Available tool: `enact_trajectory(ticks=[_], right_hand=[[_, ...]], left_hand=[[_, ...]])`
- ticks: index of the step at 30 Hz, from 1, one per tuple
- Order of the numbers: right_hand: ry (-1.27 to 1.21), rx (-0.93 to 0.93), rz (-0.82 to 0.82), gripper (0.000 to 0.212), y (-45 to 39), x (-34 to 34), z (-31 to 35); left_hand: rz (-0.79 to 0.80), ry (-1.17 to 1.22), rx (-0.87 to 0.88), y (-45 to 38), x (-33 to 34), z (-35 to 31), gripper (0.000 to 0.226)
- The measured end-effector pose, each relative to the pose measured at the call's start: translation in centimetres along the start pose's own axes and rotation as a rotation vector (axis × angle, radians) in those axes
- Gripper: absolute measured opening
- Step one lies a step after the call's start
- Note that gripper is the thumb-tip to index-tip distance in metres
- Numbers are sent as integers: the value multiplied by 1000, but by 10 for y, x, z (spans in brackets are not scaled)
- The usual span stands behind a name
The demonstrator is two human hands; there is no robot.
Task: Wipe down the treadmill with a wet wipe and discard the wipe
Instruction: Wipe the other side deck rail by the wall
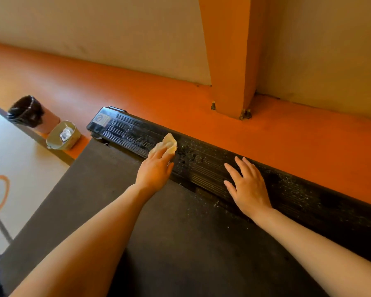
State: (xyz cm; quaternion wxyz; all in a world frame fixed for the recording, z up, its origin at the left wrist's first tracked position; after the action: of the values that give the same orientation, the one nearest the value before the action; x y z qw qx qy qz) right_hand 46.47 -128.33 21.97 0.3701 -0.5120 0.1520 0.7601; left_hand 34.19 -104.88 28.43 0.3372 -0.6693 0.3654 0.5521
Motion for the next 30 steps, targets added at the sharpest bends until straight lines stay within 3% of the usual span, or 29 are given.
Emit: enact_trajectory(ticks=[10,15,24,27,30], right_hand=[[66,-80,-126,48,1,27,-18],[55,-122,-166,55,4,33,-22],[80,-123,-171,55,7,34,-19],[89,-119,-159,54,6,34,-19],[88,-116,-154,54,6,33,-19]], left_hand=[[-134,-51,112,-20,13,47,36],[-71,-107,301,-23,43,74,52],[-18,-116,487,-52,65,83,53],[-58,-8,434,-57,71,71,52],[-144,213,230,-47,74,63,46]])
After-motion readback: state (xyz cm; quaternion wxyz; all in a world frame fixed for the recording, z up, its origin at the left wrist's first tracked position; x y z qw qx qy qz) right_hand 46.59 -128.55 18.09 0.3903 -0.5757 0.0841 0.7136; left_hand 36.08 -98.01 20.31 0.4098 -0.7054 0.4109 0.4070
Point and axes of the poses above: each hand's wrist, its own y-axis away from the middle knuckle, its own x-axis out of the palm, z = x × y, the point moved 3 cm from there along -y, towards the middle knuckle, and after that the axes turned 13 degrees about -z, right-handed, at the moved point
